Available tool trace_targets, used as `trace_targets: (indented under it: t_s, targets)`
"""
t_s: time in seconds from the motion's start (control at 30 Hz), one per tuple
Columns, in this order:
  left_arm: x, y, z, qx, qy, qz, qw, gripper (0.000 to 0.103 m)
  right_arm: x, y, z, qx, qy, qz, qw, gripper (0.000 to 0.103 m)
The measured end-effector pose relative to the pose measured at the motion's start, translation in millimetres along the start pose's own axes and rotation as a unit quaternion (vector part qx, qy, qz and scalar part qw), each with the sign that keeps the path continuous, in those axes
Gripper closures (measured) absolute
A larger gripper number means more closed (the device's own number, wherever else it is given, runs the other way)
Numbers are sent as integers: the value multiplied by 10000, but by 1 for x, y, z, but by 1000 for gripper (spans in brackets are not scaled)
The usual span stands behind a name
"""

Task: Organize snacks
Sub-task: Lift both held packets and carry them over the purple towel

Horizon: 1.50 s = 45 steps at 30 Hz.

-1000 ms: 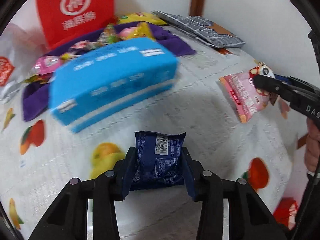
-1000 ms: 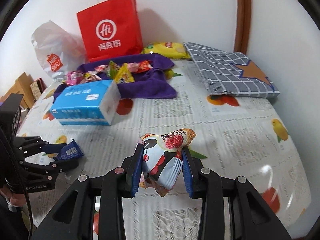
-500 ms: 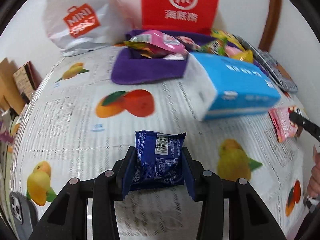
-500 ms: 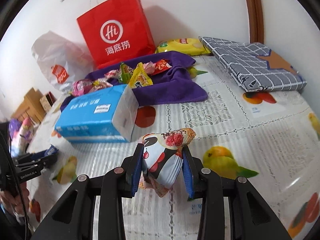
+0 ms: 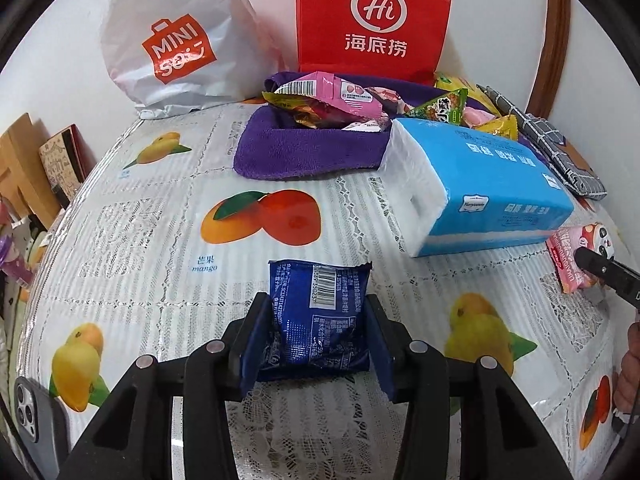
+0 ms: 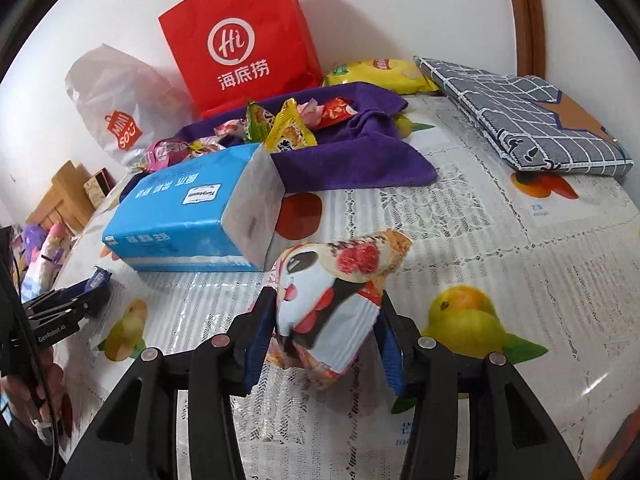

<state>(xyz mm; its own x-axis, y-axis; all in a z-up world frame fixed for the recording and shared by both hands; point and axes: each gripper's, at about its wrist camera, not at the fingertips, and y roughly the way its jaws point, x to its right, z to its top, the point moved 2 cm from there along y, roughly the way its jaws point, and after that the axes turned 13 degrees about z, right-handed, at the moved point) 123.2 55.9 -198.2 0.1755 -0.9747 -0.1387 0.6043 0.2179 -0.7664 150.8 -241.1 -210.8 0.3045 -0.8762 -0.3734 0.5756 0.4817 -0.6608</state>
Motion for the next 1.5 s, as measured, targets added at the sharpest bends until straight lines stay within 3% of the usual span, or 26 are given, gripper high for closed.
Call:
trace_targets:
  t_s: [0.4, 0.57, 0.73, 0.9, 1.07, 1.3, 1.5]
  targets:
    - [0, 0, -1, -8, -67, -135, 9999, 56, -2, 1, -1, -23, -46, -26, 10000, 55]
    - [-2, -1, 0, 12, -79, -71, 9999, 61, -2, 0, -1, -17, -54, -43, 10000, 55]
    - [-7, -2, 0, -80, -219, -228, 9995, 62, -1, -8, -1, 170, -25, 94, 9998, 64]
    - [-5, -22, 2, -43, -187, -318, 9993, 62, -16, -21, -3, 336, -455, -140, 9983, 64]
    - [-1, -43, 12, 78, -110, -381, 9992, 62, -31, -35, 2, 371, -628, -68, 9973, 64]
    - [11, -75, 57, 413, -194, -587, 9972, 62, -49, -61, 45, 749, -647, -51, 9951, 64]
    - [20, -88, 105, 669, -312, -579, 9956, 62, -62, -66, 104, 970, -553, -75, 9937, 64]
